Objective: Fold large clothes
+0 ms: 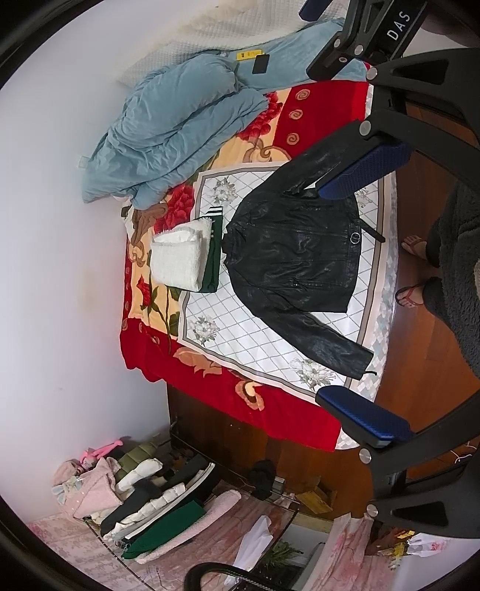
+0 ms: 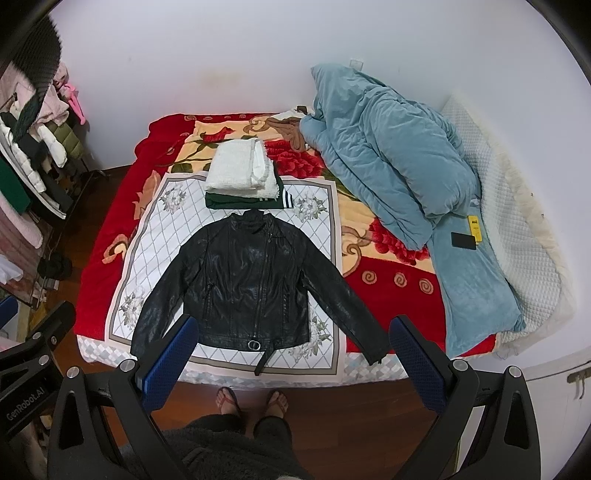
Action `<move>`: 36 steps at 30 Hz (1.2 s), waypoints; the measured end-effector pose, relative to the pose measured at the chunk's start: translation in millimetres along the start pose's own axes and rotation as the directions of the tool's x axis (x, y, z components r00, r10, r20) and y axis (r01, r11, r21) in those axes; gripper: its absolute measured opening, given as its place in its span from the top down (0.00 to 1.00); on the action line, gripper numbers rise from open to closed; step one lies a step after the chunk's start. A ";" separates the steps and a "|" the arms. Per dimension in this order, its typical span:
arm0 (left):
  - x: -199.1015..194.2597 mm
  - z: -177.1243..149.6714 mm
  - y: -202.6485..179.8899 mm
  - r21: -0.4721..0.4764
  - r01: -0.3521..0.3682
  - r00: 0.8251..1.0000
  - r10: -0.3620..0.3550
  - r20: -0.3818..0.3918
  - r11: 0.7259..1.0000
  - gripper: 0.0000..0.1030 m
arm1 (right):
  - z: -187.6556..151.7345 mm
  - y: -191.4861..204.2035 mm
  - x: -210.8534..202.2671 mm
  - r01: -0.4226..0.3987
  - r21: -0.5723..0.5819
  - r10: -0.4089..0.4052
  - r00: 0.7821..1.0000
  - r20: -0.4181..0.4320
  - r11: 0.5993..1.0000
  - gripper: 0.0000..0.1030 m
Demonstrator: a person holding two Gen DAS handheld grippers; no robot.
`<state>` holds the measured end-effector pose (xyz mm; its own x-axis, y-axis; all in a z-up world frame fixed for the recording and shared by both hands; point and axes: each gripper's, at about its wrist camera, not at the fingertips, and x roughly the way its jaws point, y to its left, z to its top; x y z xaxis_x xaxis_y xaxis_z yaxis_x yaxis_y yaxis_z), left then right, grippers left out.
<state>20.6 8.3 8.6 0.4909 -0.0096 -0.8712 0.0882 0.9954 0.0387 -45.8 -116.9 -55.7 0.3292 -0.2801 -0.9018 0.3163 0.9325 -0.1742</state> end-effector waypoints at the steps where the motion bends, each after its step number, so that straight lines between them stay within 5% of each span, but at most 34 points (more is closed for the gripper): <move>1: -0.6 -2.0 -0.9 0.000 0.000 1.000 0.000 0.000 1.000 0.00 | 0.3 0.3 0.2 0.002 0.000 -0.002 1.000 0.002 1.000 0.00; 10: 3.0 2.7 -1.6 0.026 0.013 1.000 -0.014 0.024 1.000 0.00 | 9.5 4.4 6.6 0.008 0.025 -0.008 1.000 0.006 1.000 0.00; 18: 93.0 10.0 -5.1 0.067 -0.072 0.987 0.061 0.151 0.995 0.00 | 1.1 -38.7 90.1 0.005 0.245 -0.004 1.000 -0.004 0.969 0.02; 19: 106.2 8.3 -7.6 0.073 -0.084 0.986 0.072 0.152 0.994 0.00 | -3.2 -51.7 111.4 0.021 0.290 -0.017 1.000 -0.017 0.957 0.08; 21: 149.9 8.4 -18.6 0.081 -0.127 0.985 0.115 0.131 0.989 0.00 | -11.7 -79.3 156.6 0.050 0.380 -0.028 0.998 -0.063 0.924 0.48; 26: 256.4 -6.8 -46.7 0.079 -0.133 0.991 0.133 0.005 0.988 0.00 | -69.1 -155.2 303.6 -0.001 0.658 0.148 0.974 -0.169 0.753 0.53; 29: 322.9 -23.8 -66.1 0.067 -0.145 0.987 0.149 -0.061 0.987 0.00 | -125.5 -181.0 397.2 -0.048 0.767 0.275 0.946 -0.170 0.640 0.47; 32: 387.5 -41.3 -85.2 0.073 -0.182 0.971 0.191 -0.146 0.981 0.00 | -189.4 -210.4 488.9 -0.049 0.891 0.361 0.923 -0.133 0.452 0.47; 36: 460.4 -65.9 -120.4 0.098 -0.171 0.958 0.189 -0.215 0.980 0.00 | -274.7 -246.4 570.3 0.022 0.979 0.302 0.950 -0.085 0.205 0.47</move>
<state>178.8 -109.7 -429.4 0.3004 0.1991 -0.9328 0.0874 0.9681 0.2348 -180.4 -443.8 -635.7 0.3327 0.0347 -0.9424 0.9427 -0.0384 0.3314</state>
